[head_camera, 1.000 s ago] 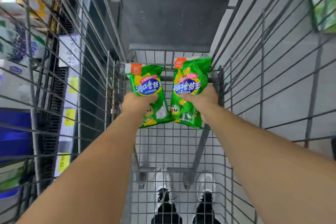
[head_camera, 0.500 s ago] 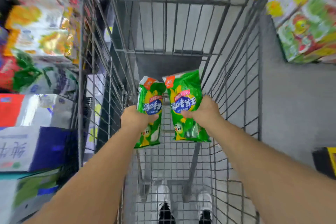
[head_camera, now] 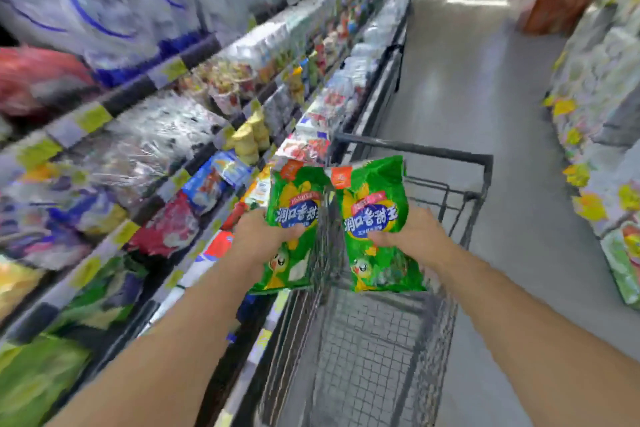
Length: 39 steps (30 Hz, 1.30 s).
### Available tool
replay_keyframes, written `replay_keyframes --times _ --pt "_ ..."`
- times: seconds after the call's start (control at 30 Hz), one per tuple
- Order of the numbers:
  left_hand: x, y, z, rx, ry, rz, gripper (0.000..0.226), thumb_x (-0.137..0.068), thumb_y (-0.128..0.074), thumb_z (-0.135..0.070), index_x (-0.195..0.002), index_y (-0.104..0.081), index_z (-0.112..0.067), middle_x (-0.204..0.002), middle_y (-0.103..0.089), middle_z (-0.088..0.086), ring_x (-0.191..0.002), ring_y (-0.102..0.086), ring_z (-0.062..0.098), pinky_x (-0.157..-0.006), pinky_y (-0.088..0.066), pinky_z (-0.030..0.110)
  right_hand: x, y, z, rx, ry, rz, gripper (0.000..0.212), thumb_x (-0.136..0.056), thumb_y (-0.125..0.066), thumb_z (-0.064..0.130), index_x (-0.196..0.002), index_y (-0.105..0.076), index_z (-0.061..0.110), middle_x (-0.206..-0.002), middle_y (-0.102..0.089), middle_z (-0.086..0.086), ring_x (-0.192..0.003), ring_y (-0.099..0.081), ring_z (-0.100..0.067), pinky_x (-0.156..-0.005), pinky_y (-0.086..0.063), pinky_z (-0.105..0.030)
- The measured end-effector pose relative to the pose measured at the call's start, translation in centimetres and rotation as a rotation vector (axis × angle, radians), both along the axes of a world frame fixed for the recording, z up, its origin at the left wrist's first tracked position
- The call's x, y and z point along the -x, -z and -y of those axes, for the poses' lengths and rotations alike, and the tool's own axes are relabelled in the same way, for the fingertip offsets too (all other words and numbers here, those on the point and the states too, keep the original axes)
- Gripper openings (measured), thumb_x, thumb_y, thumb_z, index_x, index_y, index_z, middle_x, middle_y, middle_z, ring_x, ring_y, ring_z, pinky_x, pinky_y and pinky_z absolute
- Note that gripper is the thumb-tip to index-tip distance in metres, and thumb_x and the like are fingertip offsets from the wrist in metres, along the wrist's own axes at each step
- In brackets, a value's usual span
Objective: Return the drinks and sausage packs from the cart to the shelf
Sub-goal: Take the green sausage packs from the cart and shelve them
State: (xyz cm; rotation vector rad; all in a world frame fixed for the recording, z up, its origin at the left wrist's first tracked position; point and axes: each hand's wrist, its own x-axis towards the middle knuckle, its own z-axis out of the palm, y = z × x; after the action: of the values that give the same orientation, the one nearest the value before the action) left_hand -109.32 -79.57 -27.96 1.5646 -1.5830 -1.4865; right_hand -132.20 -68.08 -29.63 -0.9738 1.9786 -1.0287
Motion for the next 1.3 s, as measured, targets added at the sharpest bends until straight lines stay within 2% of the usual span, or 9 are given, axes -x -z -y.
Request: replay_keyframes --times 0.13,0.2,0.37,0.47,0.63,0.7,0.87,1.2,1.3 --pt "-6.3 -8.0 -4.8 0.094 -0.2 -0.107 0.015 -0.075 -0.083 -0.008 -0.084 -0.071 -0.012 -0.084 -0.074 0.015 -0.061 -0.062 0.022 -0.056 -0.049 0.03 -5.6 -7.0 -0.4 0.186 -0.193 -0.002 0.042 -0.053 -0.094 0.027 -0.09 -0.073 0.028 -0.099 -0.078 -0.001 -0.099 -0.072 -0.022 -0.092 -0.056 -0.044" --pt "-10.3 -11.0 -7.5 0.147 -0.284 -0.134 0.014 -0.076 -0.082 -0.009 -0.08 -0.07 -0.013 -0.081 -0.072 0.013 -0.058 -0.061 0.021 -0.051 -0.048 0.024 -9.1 -9.8 -0.9 0.228 -0.306 0.023 0.042 -0.059 -0.094 0.02 -0.094 -0.073 0.026 -0.1 -0.077 -0.001 -0.1 -0.071 -0.021 -0.093 -0.055 -0.044" --pt "-22.1 -17.0 -15.3 0.254 -0.477 -0.13 0.023 -0.073 -0.084 -0.012 -0.093 -0.071 -0.013 -0.087 -0.076 0.004 -0.075 -0.069 0.021 -0.064 -0.051 0.031 -20.0 -16.1 -3.1 0.298 -0.581 0.083 0.038 -0.069 -0.089 0.01 -0.097 -0.068 0.025 -0.095 -0.076 0.005 -0.093 -0.071 -0.014 -0.085 -0.056 -0.038" --pt "-29.6 -18.9 -20.1 0.313 -0.617 -0.14 0.018 -0.074 -0.084 -0.011 -0.084 -0.071 -0.018 -0.086 -0.076 0.004 -0.082 -0.07 0.027 -0.075 -0.055 0.04 -27.6 -18.6 -4.8 0.328 -0.696 0.097 0.035 -0.069 -0.09 0.012 -0.096 -0.07 0.023 -0.096 -0.077 0.004 -0.093 -0.072 -0.016 -0.088 -0.058 -0.044" --pt "-42.2 -20.0 -30.2 0.371 -0.828 -0.168 0.014 -0.076 -0.082 -0.011 -0.085 -0.072 -0.014 -0.072 -0.076 -0.001 -0.07 -0.069 0.022 -0.061 -0.051 0.03 -42.7 -20.8 -9.4 0.34 -0.932 0.176 0.029 -0.072 -0.087 0.01 -0.085 -0.066 0.025 -0.085 -0.076 0.007 -0.08 -0.072 -0.01 -0.075 -0.062 -0.033" --pt "-47.6 -20.0 -34.9 0.383 -0.914 -0.154 0.014 -0.075 -0.083 -0.01 -0.083 -0.073 -0.014 -0.072 -0.076 0.0 -0.071 -0.069 0.024 -0.064 -0.054 0.034 -49.3 -21.0 -12.1 0.322 -1.022 0.215 0.026 -0.073 -0.087 0.01 -0.085 -0.067 0.023 -0.081 -0.076 0.007 -0.078 -0.073 -0.012 -0.069 -0.061 -0.03" --pt "-60.7 -20.4 -47.3 0.388 -1.094 -0.135 0.015 -0.076 -0.082 -0.009 -0.086 -0.073 -0.013 -0.084 -0.077 0.006 -0.08 -0.07 0.027 -0.073 -0.055 0.038 -65.3 -20.5 -20.0 0.267 -1.179 0.27 0.04 -0.068 -0.091 0.015 -0.102 -0.071 0.014 -0.093 -0.079 0.0 -0.088 -0.076 -0.02 -0.079 -0.062 -0.041" --pt "-77.7 -20.9 -66.8 0.431 -1.421 -0.129 0.018 -0.079 -0.081 -0.011 -0.088 -0.067 -0.019 -0.09 -0.072 -0.002 -0.077 -0.063 0.01 -0.06 -0.042 0.026 -89.9 -20.6 -34.0 0.189 -1.513 0.412 0.034 -0.071 -0.087 0.012 -0.103 -0.073 0.013 -0.098 -0.079 -0.005 -0.095 -0.074 -0.025 -0.087 -0.059 -0.046" --pt "-80.5 -20.6 -69.4 0.446 -1.494 -0.131 0.024 -0.08 -0.079 -0.007 -0.08 -0.059 -0.021 -0.082 -0.068 -0.004 -0.083 -0.065 0.022 -0.073 -0.043 0.031 -94.5 -20.3 -36.6 0.154 -1.611 0.431 0.037 -0.073 -0.086 0.01 -0.107 -0.071 0.01 -0.098 -0.079 -0.005 -0.093 -0.075 -0.022 -0.08 -0.059 -0.037"
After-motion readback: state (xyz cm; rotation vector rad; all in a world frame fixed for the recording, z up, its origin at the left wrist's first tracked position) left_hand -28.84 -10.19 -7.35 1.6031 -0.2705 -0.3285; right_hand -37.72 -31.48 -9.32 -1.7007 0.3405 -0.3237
